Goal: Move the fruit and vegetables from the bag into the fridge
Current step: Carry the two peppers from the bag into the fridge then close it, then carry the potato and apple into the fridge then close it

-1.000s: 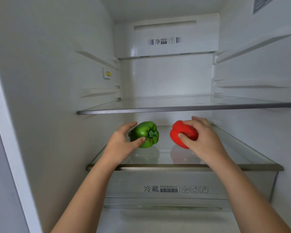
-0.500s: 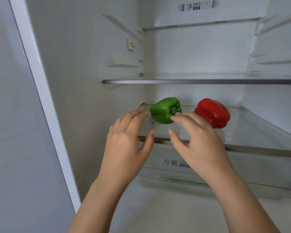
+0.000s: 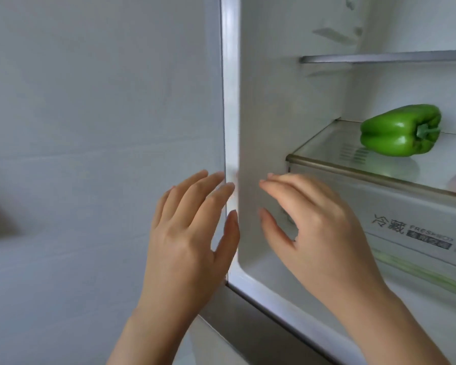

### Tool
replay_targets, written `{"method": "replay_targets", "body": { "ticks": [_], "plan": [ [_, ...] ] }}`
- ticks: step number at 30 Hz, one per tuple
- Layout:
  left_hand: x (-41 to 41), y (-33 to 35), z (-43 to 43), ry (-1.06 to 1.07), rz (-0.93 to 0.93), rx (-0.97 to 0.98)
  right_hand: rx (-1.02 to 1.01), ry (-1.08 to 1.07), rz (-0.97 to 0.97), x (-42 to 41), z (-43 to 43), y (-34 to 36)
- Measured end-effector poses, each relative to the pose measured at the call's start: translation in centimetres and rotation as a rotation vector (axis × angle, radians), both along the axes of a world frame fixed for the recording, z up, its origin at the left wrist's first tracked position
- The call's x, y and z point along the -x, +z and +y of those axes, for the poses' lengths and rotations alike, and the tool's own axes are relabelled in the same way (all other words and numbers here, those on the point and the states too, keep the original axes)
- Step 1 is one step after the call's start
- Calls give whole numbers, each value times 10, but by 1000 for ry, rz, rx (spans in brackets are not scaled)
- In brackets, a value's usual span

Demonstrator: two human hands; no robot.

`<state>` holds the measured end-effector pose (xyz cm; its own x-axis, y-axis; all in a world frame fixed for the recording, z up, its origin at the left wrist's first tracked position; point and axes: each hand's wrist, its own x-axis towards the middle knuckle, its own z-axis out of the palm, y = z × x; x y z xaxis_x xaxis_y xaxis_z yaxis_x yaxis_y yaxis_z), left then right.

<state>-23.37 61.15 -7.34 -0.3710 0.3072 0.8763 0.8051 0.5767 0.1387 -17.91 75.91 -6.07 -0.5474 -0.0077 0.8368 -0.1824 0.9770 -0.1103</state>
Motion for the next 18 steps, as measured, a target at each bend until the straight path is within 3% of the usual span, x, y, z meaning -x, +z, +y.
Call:
{"method": "replay_targets", "body": {
  "ticks": [9, 18],
  "plan": [
    [-1, -6, -102, 182, -21, -1, -47, 139, 24, 17, -97, 3],
    [-14, -20, -261, 481, -68, 2, -54, 421, 1, 55, -257, -8]
  ]
}}
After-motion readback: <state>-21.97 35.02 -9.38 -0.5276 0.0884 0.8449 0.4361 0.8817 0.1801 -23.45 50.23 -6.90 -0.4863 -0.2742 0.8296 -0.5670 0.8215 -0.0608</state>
